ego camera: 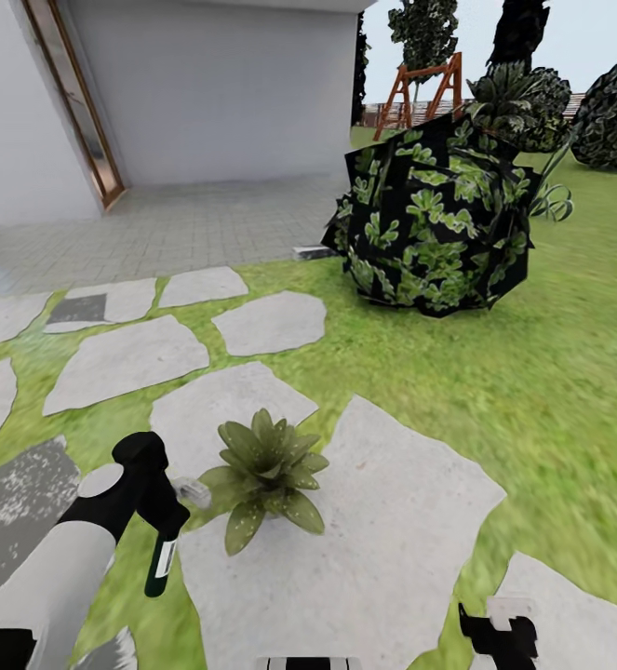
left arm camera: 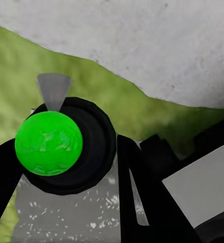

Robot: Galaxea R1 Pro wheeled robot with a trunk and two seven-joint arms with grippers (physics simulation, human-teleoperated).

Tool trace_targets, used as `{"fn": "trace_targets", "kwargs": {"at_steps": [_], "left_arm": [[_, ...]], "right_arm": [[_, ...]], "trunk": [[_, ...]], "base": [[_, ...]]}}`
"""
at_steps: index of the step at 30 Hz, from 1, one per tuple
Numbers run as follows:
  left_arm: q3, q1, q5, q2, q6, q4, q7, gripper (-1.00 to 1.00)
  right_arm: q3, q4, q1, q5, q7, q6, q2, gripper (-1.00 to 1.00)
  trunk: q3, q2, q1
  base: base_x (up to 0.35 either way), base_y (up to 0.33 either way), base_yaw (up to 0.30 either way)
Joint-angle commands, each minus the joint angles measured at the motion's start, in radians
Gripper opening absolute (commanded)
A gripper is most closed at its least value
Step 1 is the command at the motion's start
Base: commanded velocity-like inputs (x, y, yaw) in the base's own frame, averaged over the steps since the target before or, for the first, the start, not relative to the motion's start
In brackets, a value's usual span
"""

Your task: Pick up the pesticide atomizer in the garden and spray insectifuge to fully cover both potted plants in the garden.

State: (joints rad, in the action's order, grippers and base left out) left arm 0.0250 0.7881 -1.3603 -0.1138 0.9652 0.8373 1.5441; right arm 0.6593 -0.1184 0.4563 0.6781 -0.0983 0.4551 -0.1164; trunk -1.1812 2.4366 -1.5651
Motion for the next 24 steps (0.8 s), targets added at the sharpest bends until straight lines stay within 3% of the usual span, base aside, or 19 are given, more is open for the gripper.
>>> {"fn": "trace_targets", "kwargs": {"at_steps": [1,5,13,24], "left_arm": [[0.002,0.000,-0.008,0.000,0.010,0.001,0.010,-1.00],[0.002,-0.009,-0.008,-0.001,0.010,0.000,0.010,-1.00],[-0.006,-0.013,-0.008,-0.003,0.009,0.000,0.008,-1.00],[-0.007,-0.013,-0.008,-0.004,0.009,0.000,0.008,-1.00]], "right_arm": [[0.005,0.002,0.001,0.011,-0.006,0.004,0.000,1.00],[0.006,0.002,0.001,0.011,-0.007,0.005,0.000,1.00],[0.005,0.002,0.001,0.011,-0.008,0.005,0.001,1.00],[0.005,0.002,0.001,0.011,-0.007,0.005,0.001,1.00]], "trunk": [[-0.001,0.000,0.000],[-0.001,0.000,0.000],[-0.001,0.000,0.000],[-0.001,0.000,0.000]], "base": [[0.295,0.050,0.000],[0.235,0.010,-0.063],[0.013,0.000,-0.273],[-0.235,0.181,-0.259]]}}
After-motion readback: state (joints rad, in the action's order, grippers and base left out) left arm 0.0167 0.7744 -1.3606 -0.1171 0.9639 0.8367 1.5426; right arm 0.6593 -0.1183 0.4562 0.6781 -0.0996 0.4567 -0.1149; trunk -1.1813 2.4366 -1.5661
